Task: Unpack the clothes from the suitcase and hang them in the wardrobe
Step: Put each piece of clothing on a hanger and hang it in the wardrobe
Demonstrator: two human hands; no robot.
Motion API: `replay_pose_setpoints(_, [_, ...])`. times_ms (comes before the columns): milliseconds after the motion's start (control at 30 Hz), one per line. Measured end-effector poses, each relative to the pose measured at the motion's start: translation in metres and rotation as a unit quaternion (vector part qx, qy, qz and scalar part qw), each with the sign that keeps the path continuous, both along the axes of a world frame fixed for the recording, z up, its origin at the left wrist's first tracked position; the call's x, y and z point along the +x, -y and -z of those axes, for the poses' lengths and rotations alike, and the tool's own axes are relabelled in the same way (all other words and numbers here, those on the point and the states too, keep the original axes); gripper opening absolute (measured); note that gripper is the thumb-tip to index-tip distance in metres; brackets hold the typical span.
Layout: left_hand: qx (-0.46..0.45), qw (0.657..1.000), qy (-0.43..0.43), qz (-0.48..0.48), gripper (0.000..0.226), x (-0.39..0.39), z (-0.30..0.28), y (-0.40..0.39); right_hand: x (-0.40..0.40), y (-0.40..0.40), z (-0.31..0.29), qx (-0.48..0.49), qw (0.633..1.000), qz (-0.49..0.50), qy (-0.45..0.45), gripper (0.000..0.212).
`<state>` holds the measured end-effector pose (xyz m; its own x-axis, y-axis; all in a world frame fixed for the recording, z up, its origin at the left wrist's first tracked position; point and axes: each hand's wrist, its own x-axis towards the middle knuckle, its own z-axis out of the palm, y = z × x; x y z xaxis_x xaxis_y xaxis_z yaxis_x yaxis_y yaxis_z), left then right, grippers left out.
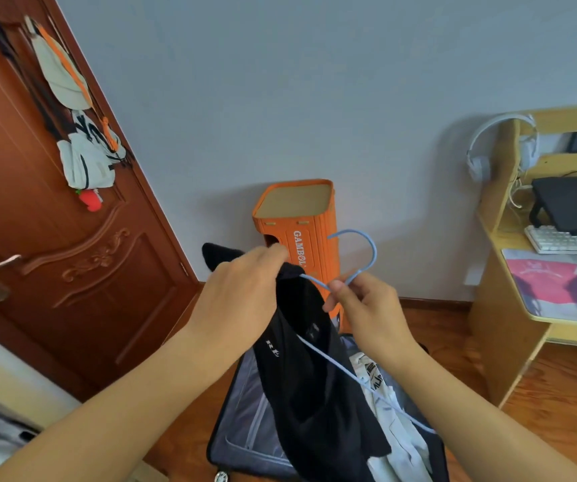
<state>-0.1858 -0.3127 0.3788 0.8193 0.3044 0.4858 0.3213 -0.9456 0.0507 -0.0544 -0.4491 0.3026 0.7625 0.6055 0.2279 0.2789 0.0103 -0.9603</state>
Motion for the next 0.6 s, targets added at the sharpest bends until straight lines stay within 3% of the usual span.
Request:
replay_pose_setpoints(133, [-0.118,0.991,0.033,-0.052,0.012,0.005,0.009,0.005,-0.007,0.004,0.003,0.030,0.999,0.039,0.014,0.031])
replay_pose_setpoints(300, [-0.340,0.934,0.066,-0.082,0.010,0.016,0.017,0.008,-0.013,0.007,0.007,0.037,0.998,0.048,0.034,0.028])
replay_pose_setpoints(367, [-0.440,0.887,0.117,-0.079,0.009,0.019,0.020,0.013,-0.016,0.006,0.007,0.033,0.997,0.038,0.050,0.027])
replay_pose_setpoints(433, [-0.569,0.802,0.158,-0.088,0.009,0.023,0.018,0.014,-0.018,0.005,0.010,0.024,0.997,0.024,0.070,0.026])
replay_pose_setpoints(467, [-0.599,0.776,0.171,-0.098,0.012,0.025,0.016,0.013,-0.020,0.003,0.013,0.011,0.996,0.013,0.084,0.025])
replay_pose_setpoints(500, [-0.583,0.786,0.176,-0.109,0.015,0.026,0.015,0.010,-0.021,0.002,0.016,-0.009,0.995,-0.001,0.096,0.025])
replay_pose_setpoints(533, [-0.508,0.836,0.167,-0.123,0.019,0.027,0.013,0.008,-0.024,0.000,0.018,-0.031,0.994,-0.016,0.107,0.025])
replay_pose_setpoints(600, [-0.249,0.955,0.129,-0.098,0.025,0.022,0.010,0.005,-0.026,-0.004,0.020,-0.059,0.991,-0.024,0.118,0.025])
